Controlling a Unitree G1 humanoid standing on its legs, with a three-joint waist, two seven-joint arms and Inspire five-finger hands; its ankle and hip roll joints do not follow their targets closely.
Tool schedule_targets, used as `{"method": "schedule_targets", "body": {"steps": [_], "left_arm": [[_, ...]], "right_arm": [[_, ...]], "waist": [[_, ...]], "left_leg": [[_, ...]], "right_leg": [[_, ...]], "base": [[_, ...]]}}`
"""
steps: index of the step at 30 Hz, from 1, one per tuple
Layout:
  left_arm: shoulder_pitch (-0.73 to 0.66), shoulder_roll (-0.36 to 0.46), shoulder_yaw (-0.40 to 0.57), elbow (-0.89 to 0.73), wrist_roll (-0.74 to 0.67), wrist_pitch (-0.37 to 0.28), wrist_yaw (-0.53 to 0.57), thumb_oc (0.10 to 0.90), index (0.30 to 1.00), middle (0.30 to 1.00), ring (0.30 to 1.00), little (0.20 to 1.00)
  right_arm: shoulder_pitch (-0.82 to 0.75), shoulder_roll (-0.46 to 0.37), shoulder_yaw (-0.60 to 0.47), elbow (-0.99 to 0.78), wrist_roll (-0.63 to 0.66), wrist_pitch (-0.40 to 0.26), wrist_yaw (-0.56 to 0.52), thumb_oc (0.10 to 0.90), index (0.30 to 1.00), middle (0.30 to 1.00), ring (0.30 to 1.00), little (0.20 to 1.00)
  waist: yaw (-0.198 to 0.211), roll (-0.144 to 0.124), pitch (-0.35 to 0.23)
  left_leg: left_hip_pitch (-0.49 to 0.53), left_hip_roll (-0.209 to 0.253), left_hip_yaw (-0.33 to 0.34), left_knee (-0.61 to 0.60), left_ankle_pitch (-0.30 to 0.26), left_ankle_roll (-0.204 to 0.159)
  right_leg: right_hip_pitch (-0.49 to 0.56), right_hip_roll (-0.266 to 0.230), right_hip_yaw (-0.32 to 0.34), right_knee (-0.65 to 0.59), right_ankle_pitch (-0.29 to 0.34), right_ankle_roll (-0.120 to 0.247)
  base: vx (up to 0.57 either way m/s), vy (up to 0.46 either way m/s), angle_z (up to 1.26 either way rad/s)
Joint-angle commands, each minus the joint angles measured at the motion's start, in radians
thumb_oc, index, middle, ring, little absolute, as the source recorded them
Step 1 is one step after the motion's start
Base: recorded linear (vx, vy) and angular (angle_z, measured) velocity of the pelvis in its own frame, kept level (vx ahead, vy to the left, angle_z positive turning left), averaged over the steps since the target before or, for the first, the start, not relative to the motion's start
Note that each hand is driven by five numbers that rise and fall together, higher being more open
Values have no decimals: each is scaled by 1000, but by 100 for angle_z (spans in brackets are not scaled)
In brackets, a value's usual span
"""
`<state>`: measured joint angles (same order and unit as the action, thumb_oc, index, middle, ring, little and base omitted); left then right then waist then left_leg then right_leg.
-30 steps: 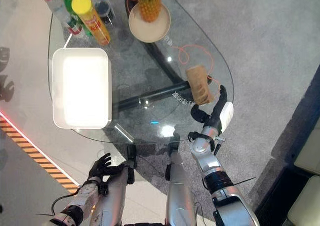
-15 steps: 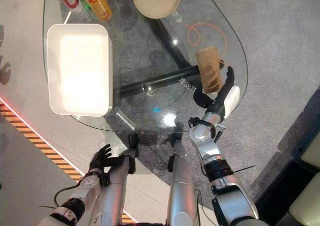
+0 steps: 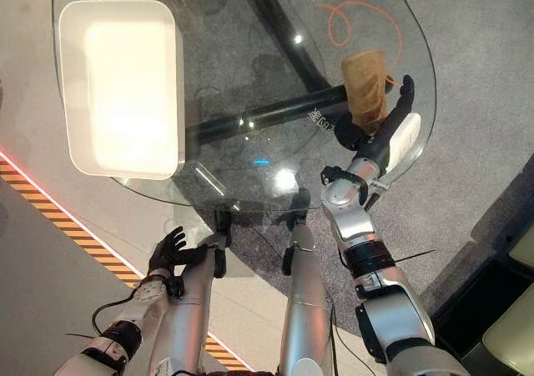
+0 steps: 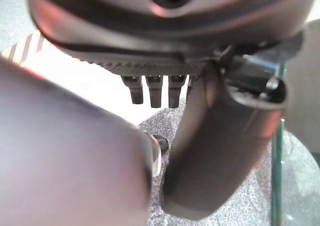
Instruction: Wipe the table with a cloth and put it in the basket.
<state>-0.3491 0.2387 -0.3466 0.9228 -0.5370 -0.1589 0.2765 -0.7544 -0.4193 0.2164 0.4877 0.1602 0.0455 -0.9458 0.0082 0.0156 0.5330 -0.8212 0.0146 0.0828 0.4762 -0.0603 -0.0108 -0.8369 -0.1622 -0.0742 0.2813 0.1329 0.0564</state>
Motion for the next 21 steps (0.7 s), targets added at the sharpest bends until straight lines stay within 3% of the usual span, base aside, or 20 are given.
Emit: {"method": "schedule_targets", "body": {"steps": [1, 21], "left_arm": [[136, -25, -49, 25, -10, 14, 25, 800, 900, 900, 900, 900], [134, -17, -72, 18, -33, -11, 33, 800, 900, 900, 900, 900]], "right_arm": [[-31, -137, -33, -74, 1, -28, -60, 800, 900, 900, 900, 900], [-132, -147, 69, 85, 150, 45, 115, 800, 900, 900, 900, 900]], "waist": [[9, 51, -13], [34, 62, -13]], "left_leg": [[-47, -91, -35, -46, 71, 50], [-135, -99, -52, -23, 76, 38]], "right_leg": [[-37, 98, 1, 80, -36, -26], [-123, 102, -14, 110, -39, -38]], "base": [[0, 0, 0], [0, 0, 0]]}}
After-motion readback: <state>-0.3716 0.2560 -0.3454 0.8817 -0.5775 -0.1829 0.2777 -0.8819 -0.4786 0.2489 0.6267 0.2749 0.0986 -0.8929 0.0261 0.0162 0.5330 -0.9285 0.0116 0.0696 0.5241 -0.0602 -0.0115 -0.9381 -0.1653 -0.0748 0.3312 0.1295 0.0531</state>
